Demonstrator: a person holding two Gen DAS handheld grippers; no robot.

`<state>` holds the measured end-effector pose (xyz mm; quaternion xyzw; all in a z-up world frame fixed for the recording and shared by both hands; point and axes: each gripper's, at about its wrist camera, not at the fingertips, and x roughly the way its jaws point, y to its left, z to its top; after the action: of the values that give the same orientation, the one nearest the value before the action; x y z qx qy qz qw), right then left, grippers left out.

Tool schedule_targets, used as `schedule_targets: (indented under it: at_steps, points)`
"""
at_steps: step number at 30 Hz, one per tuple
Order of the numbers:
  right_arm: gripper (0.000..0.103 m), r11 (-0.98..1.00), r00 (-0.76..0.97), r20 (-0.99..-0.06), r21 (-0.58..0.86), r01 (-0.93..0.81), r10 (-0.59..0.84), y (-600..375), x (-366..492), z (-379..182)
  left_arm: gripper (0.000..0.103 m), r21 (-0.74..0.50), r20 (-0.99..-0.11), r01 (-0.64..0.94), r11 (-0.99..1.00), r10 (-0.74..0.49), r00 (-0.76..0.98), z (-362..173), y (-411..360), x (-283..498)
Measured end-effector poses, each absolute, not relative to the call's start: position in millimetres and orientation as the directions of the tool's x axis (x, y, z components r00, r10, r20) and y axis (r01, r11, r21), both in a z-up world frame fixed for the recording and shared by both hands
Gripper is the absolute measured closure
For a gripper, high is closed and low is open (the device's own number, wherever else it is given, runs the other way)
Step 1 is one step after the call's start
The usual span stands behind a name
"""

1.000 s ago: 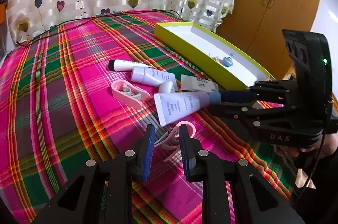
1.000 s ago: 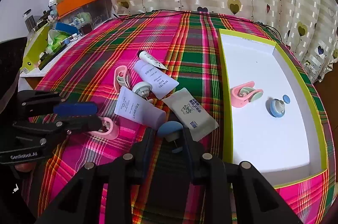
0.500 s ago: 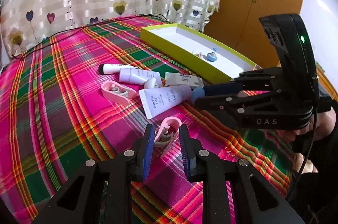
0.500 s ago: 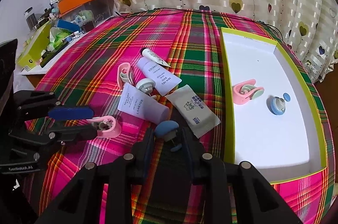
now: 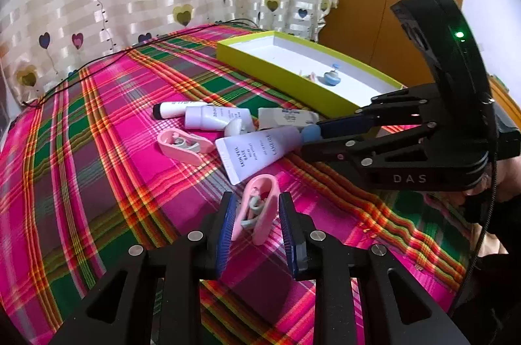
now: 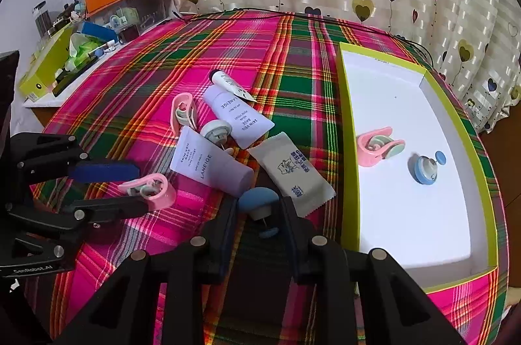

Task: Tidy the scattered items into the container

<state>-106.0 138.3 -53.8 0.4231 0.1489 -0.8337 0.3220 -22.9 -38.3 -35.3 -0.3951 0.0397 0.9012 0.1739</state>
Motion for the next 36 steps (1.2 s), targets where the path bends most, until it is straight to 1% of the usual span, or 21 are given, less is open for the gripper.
schedule_targets:
  at_steps: [11,14,16,29,36]
  points:
    - [0.077,-0.747,-0.437,-0.799,0.022,0.665,-0.412,138,-105,-54,0.075,-0.067,-0.763,-0.311,-0.948,0.25,-0.596,-44,-35,-30]
    - [0.077,-0.749,-0.436,-0.794,0.037,0.661,-0.423,141,-104,-53,0.075,-0.083,-0.76,-0.293,-0.952,0.251,-0.599,-44,-37,-31]
    - [0.077,-0.75,-0.436,-0.789,0.047,0.66,-0.433,143,-103,-52,0.079,-0.085,-0.758,-0.283,-0.955,0.247,-0.603,-44,-38,-30]
    - [0.077,-0.756,-0.485,-0.745,0.04,0.654,-0.458,149,-84,-27,0.079,-0.092,-0.741,-0.241,-0.966,0.228,-0.632,-36,-37,-22]
    - [0.077,-0.759,-0.517,-0.717,0.026,0.65,-0.468,153,-71,-11,0.079,-0.102,-0.717,-0.212,-0.972,0.219,-0.662,-22,-38,-15]
